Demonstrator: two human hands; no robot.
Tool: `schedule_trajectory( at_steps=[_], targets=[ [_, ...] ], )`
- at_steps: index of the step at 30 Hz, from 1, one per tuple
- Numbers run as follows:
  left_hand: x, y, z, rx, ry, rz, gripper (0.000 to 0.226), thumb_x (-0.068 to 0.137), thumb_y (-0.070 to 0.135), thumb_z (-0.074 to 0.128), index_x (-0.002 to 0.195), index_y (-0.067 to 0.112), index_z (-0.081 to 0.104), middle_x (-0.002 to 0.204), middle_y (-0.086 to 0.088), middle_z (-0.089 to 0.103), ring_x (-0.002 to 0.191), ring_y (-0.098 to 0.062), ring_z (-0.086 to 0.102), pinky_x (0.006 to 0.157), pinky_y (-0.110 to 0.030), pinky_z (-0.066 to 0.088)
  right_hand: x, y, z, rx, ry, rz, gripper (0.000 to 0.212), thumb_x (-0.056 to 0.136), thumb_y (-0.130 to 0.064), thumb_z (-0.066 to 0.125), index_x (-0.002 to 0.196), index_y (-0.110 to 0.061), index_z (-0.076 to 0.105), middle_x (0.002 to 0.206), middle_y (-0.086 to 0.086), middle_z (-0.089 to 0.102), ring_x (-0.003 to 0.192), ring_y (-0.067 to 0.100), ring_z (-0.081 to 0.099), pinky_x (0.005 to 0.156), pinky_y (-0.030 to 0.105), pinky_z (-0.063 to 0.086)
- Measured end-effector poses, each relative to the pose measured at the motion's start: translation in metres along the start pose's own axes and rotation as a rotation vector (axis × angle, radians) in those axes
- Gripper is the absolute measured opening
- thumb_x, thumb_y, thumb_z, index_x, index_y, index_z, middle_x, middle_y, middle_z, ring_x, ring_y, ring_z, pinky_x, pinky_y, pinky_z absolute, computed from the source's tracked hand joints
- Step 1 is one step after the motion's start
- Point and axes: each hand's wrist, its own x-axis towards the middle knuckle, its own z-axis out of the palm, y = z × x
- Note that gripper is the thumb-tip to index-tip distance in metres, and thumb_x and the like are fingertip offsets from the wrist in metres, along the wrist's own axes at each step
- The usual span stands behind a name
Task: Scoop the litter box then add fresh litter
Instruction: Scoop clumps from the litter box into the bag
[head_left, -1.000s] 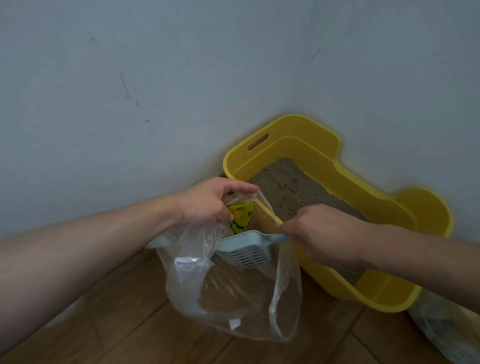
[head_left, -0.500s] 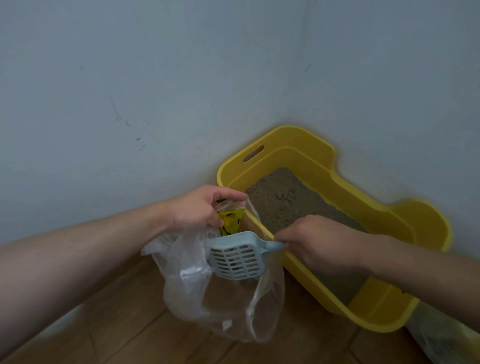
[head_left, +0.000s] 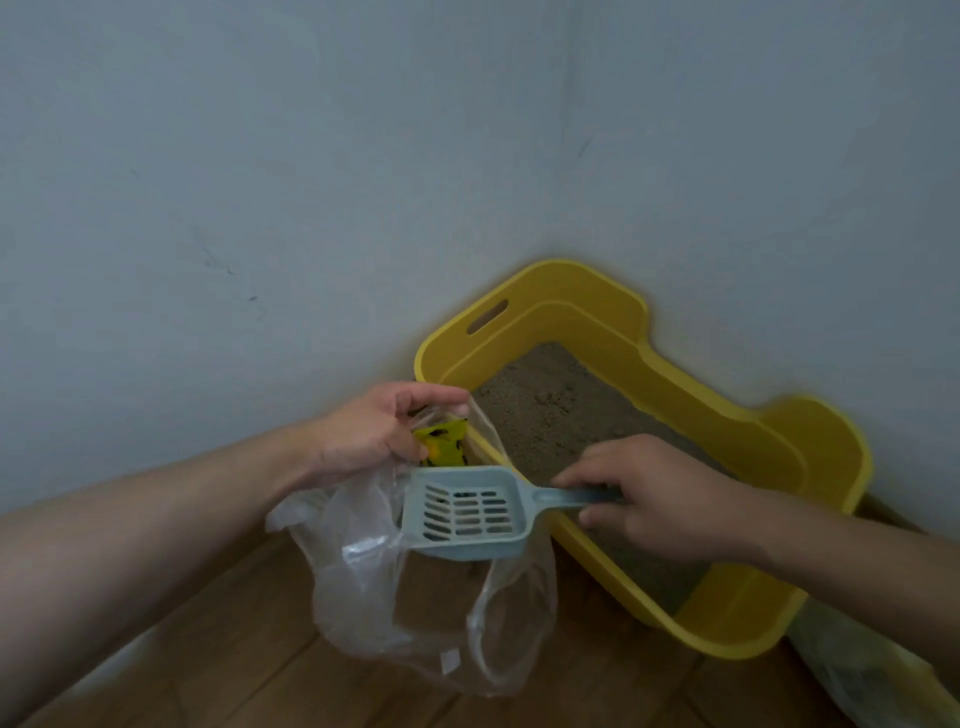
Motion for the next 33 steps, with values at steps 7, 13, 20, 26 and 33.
schedule_trajectory(
  at_steps=[7,13,20,26,33],
  targets=[
    [0.015,0.001,-0.002,0.043,-0.039,0.012,0.073,0.06,-0.011,0.061,0.124,0.023,0.066,0.129,-0.003,0.067,0.117,-0.026,0.064,0.091,-0.046,0.054,-0.022,0.016,-0.017,0.067,0.181,0.181,0.028,0.086,-0.033,0.074,0.114,-0.037,0.067,0.091,-0.022,0.059,0.081,-0.004,0.053,0.066,0.013,0.036],
    [0.015,0.008,0.005,0.106,-0.08,0.011,0.07,0.062,-0.007,0.062,0.119,0.033,0.066,0.135,0.01,0.061,0.114,-0.013,0.063,0.067,-0.029,0.056,-0.021,0.026,-0.011,0.013,0.248,0.388,0.028,0.084,-0.037,0.075,0.11,-0.031,0.069,0.087,-0.017,0.064,0.08,-0.001,0.058,0.069,0.02,0.047],
    [0.023,0.015,0.012,0.156,-0.135,-0.002,0.072,0.063,-0.007,0.063,0.125,0.031,0.062,0.133,0.009,0.064,0.105,-0.041,0.064,0.066,-0.032,0.056,-0.015,0.034,0.004,-0.15,0.138,0.531,0.022,0.085,-0.047,0.071,0.097,-0.028,0.07,0.078,-0.01,0.064,0.071,0.007,0.059,0.06,0.027,0.049],
    [0.037,0.018,0.016,0.171,-0.214,0.02,0.072,0.068,-0.013,0.065,0.126,0.03,0.062,0.131,0.015,0.064,0.119,-0.023,0.063,0.094,-0.054,0.05,-0.018,0.041,-0.007,-0.314,0.101,0.612,0.023,0.085,-0.044,0.071,0.091,-0.021,0.069,0.068,-0.007,0.058,0.062,0.008,0.055,0.048,0.024,0.035],
    [0.049,0.014,0.028,0.112,-0.296,0.025,0.072,0.077,-0.028,0.055,0.126,0.024,0.062,0.133,0.009,0.063,0.112,-0.02,0.067,0.064,-0.026,0.053,-0.018,0.048,0.004,-0.37,-0.024,0.683,0.032,0.083,-0.042,0.074,0.097,-0.014,0.07,0.065,-0.004,0.054,0.065,0.015,0.057,0.053,0.026,0.042]
  ],
)
